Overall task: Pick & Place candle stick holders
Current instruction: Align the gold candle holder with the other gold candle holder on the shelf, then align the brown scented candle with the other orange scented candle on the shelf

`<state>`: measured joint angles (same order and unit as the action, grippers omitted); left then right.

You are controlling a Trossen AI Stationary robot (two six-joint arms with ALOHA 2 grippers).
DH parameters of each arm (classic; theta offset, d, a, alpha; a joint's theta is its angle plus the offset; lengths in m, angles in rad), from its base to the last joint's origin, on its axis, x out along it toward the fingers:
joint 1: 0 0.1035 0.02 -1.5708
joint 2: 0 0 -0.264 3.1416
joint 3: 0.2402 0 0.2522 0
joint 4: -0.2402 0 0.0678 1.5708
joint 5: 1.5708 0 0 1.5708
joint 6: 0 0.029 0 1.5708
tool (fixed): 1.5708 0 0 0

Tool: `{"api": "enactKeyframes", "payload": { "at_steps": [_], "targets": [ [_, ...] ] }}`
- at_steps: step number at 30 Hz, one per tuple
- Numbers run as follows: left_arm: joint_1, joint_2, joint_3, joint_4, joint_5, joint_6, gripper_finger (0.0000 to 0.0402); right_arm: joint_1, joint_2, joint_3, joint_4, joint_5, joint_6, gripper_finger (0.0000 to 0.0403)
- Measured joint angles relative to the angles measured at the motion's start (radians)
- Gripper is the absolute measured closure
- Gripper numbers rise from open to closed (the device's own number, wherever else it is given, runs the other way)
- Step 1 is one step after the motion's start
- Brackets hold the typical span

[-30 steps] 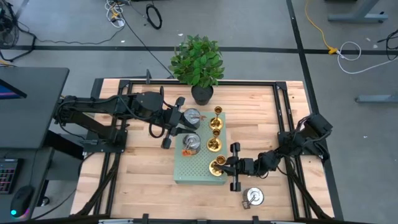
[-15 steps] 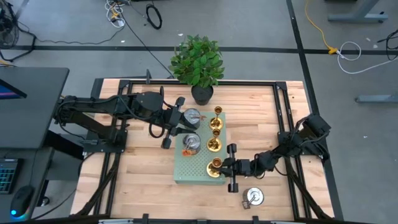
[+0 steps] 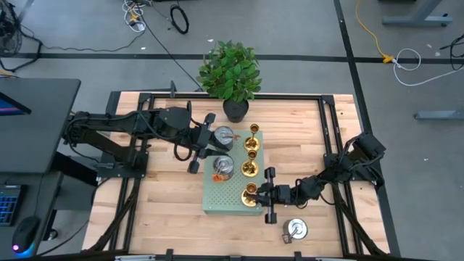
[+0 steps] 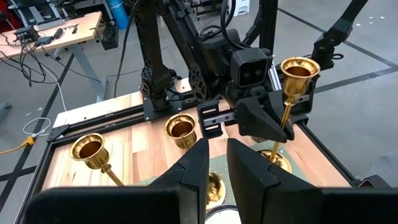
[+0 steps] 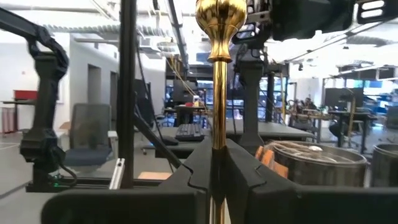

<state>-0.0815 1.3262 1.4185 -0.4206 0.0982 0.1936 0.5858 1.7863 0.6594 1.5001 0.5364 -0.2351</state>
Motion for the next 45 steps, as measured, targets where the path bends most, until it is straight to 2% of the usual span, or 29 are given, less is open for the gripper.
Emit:
{"api": "enactKeyframes", "payload": {
  "at_steps": [11,16,22,35,40,45],
  "targets": [
    [0.0,0.0,0.0,-0.001,0.0,0.0,0.0335,0.003,-0.001,0.001,-0.02,0.013,-0.008,0.037],
    [0.0,0.0,0.0,-0.002,0.0,0.0,0.0335,0.005,-0.001,0.001,-0.031,0.034,-0.017,0.0348],
    [0.0,0.0,0.0,-0.004,0.0,0.0,0.0335,0.005,-0.001,0.001,-0.03,0.032,-0.01,0.0296],
    [0.0,0.0,0.0,-0.004,0.0,0.0,0.0335,0.031,-0.001,0.001,-0.028,0.098,-0.036,0.0142],
    [0.0,0.0,0.0,-0.004,0.0,0.0,0.0335,0.056,-0.001,0.001,-0.027,0.212,-0.05,0.0098],
    [0.0,0.0,0.0,-0.004,0.0,0.0,0.0335,0.1,-0.002,0.0,-0.015,0.335,-0.139,0.0068]
  ]
}}
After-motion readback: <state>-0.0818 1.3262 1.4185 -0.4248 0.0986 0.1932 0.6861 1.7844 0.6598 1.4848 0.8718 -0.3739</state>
